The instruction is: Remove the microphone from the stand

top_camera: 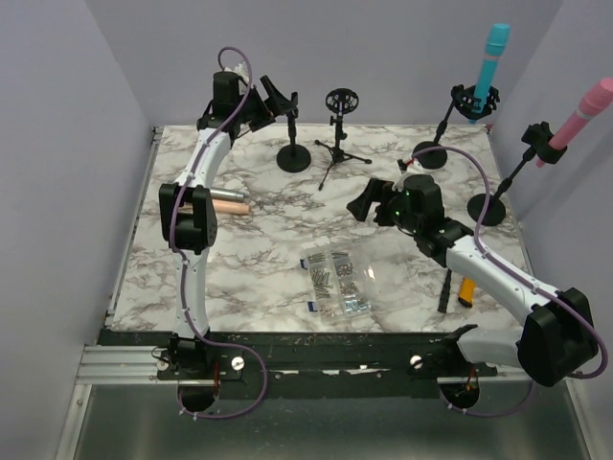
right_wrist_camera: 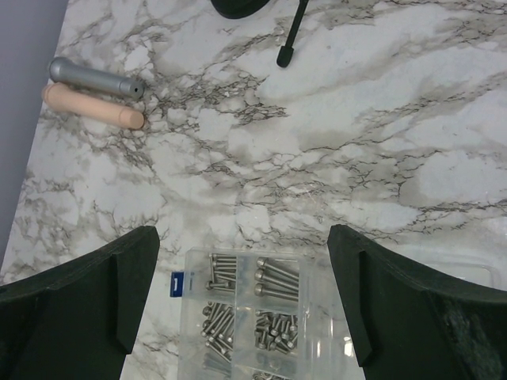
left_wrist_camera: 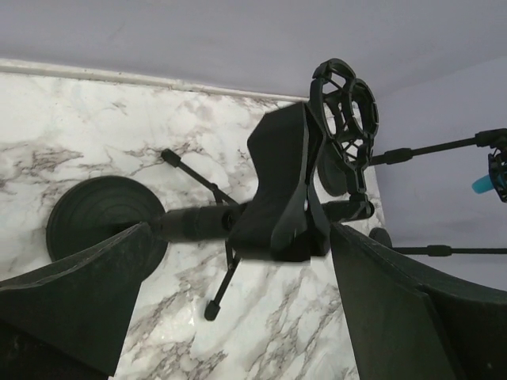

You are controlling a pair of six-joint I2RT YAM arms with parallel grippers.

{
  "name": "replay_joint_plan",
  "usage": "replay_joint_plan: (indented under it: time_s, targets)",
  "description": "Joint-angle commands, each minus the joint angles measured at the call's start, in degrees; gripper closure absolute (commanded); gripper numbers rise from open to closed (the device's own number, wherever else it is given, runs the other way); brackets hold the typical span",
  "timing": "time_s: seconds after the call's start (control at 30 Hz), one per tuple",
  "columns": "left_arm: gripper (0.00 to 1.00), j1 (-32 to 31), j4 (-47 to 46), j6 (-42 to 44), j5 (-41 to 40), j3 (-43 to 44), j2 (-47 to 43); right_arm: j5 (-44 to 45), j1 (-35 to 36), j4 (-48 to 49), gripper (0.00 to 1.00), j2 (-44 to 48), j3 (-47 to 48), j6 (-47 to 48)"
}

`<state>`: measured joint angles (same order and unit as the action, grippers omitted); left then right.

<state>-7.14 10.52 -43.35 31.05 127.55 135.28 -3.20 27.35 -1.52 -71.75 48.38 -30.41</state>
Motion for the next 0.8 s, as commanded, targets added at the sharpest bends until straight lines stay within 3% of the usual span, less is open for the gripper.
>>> replay_joint_plan:
  time_s: [0.0, 0.17, 0.27, 0.43, 0.6, 0.77]
  targets:
    - [0.02, 0.73, 10.53, 5.92, -3.51, 0.37, -9.52, 2.16, -0.2, -1.4, 0.03, -0.89, 1.49, 1.64]
    - [0.01, 1.13, 19.31, 12.43, -11.99, -3.36, -22.32, 7.97, -0.24, -4.25, 0.04, -1.22, 2.26, 3.61]
    - [0.01, 1.06, 19.92, 14.2, -15.56, -12.1, -31.48, 9.39, -0.17, -4.81, 0.04, -0.53, 1.85, 4.01]
    - [0.02, -1.31, 8.77, 10.97, -7.34, -35.89, -45.95, 11.63, -0.2, -6.01, 0.04, -0.08, 0.52, 3.31]
    - [0.01, -6.53, 10.63, 10.84, -1.69, -40.83, -50.36, 17.64, -0.2, -9.09, 0.04, 0.88, 1.4, 2.83]
    - [0.01, -12.19, 8.02, 13.1, -2.17, -48.76, -57.57, 25.31, -0.49, -13.87, 0.0, -0.59, 8.6, 3.23]
